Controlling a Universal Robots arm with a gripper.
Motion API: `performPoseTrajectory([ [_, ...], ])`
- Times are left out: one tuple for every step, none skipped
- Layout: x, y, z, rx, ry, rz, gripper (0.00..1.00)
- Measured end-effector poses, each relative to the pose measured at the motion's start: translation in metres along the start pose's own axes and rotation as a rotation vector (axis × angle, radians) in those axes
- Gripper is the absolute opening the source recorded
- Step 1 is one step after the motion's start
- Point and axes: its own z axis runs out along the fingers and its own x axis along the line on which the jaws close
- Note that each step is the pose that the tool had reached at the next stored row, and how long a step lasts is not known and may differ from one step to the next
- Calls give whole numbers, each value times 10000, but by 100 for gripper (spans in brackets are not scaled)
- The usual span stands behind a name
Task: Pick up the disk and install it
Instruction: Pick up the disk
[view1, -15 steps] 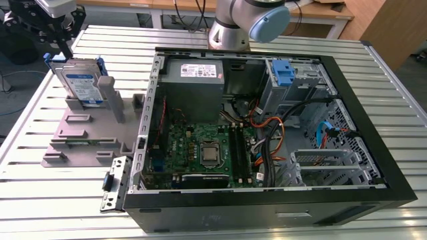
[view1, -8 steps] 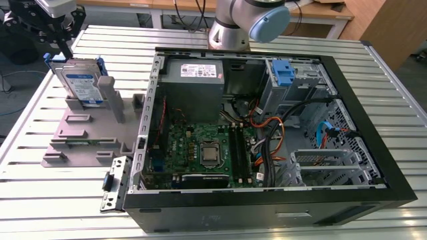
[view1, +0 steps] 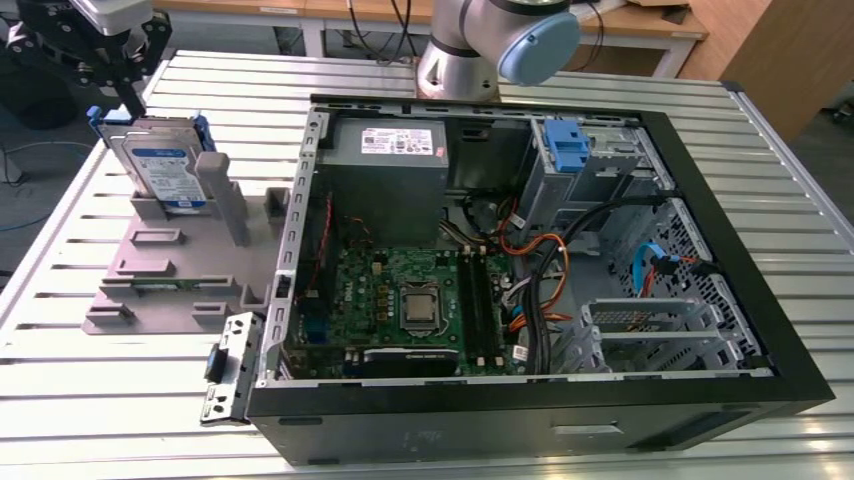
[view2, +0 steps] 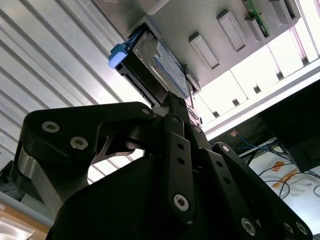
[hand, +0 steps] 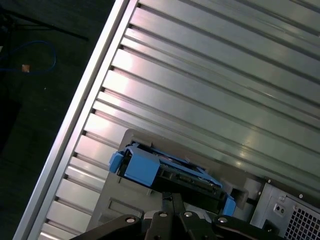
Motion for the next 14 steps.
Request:
performPoseTrajectory([
  [0,0,0,-2,3,-67,11],
  [1,0,0,-6,9,-209,11],
  [1,1,0,-11,15,-386,11],
  [0,1,0,-16,21,-567,11],
  [0,0,0,-21,27,-746,11],
  [0,0,0,-27,34,-927,11],
  [0,0,0,-32,40,-1106,11],
  [0,0,0,-37,47,-1297,11],
  [0,0,1,-43,53,-1477,11],
  [0,0,1,-48,59,-1656,11],
  [0,0,1,-53,65,-1837,11],
  [0,0,1,-58,72,-2015,11],
  [0,0,1,-63,79,-2196,11],
  [0,0,1,-69,85,-2391,11],
])
